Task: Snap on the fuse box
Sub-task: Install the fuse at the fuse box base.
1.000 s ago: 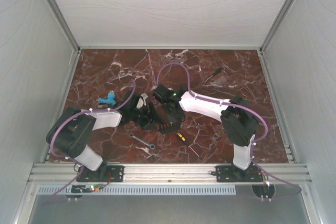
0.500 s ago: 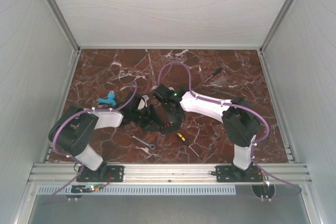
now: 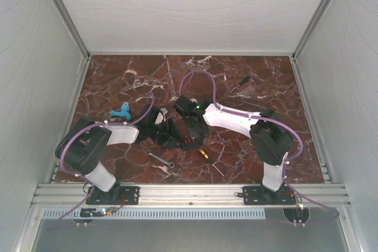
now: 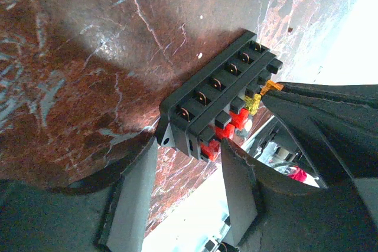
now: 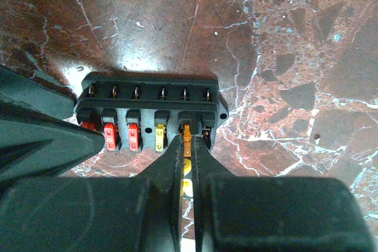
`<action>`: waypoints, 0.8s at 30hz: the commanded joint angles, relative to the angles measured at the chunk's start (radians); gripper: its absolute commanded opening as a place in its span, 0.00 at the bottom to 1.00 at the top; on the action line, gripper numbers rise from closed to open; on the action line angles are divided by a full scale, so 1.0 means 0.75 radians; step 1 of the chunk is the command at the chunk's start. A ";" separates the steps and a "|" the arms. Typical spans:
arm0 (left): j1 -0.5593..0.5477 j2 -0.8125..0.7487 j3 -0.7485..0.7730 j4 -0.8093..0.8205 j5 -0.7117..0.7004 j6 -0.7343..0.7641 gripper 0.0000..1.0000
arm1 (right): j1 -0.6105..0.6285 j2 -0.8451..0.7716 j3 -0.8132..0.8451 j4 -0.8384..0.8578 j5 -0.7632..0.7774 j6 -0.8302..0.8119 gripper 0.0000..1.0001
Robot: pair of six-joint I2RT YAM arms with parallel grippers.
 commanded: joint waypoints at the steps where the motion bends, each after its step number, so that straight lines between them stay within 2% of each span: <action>1: -0.008 0.016 0.010 0.007 0.008 -0.013 0.48 | -0.007 -0.019 -0.026 0.017 0.002 0.024 0.00; 24: -0.009 0.026 0.015 0.008 0.017 -0.008 0.47 | -0.009 0.126 -0.042 -0.009 0.003 0.019 0.00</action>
